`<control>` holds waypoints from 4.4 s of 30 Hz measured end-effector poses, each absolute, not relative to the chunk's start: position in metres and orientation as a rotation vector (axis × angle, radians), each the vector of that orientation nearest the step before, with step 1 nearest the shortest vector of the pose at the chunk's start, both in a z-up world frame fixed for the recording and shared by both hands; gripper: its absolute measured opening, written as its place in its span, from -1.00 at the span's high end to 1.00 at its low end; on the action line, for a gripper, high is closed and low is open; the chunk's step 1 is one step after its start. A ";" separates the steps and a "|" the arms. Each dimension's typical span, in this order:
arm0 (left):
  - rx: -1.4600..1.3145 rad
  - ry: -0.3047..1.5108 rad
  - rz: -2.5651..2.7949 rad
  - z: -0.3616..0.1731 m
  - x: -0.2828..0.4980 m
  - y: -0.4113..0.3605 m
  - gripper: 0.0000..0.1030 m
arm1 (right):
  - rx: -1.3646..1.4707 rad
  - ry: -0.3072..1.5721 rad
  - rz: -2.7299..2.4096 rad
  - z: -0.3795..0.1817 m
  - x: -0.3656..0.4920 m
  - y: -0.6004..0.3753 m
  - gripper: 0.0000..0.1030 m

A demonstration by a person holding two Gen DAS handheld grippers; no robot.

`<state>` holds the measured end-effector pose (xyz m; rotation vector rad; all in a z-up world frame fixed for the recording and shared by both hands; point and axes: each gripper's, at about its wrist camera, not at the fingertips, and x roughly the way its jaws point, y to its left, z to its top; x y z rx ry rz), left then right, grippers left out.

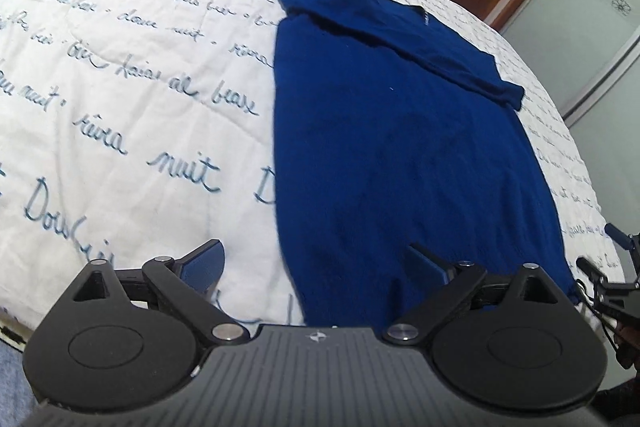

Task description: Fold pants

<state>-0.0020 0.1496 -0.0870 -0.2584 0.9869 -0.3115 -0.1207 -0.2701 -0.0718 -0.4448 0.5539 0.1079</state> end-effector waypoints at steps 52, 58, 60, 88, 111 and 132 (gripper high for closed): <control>-0.472 1.033 -0.445 -0.083 -0.012 0.140 0.80 | -0.526 0.410 0.476 -0.075 -0.133 -0.219 0.82; -0.372 0.928 -0.418 -0.050 -0.011 0.129 0.80 | -0.553 0.346 0.463 -0.059 -0.121 -0.213 0.86; -0.351 0.888 -0.418 -0.037 -0.007 0.127 0.80 | -0.562 0.317 0.446 -0.050 -0.114 -0.212 0.86; -0.163 0.681 -0.334 0.054 0.204 0.072 0.79 | -0.472 0.193 0.184 -0.001 0.100 -0.247 0.87; -0.186 0.871 -0.149 -0.030 0.374 0.046 0.59 | -0.367 0.486 0.106 -0.076 0.289 -0.259 0.86; -0.032 0.897 -0.071 -0.048 0.369 0.035 -0.45 | -0.080 0.725 0.116 -0.092 0.308 -0.268 -0.26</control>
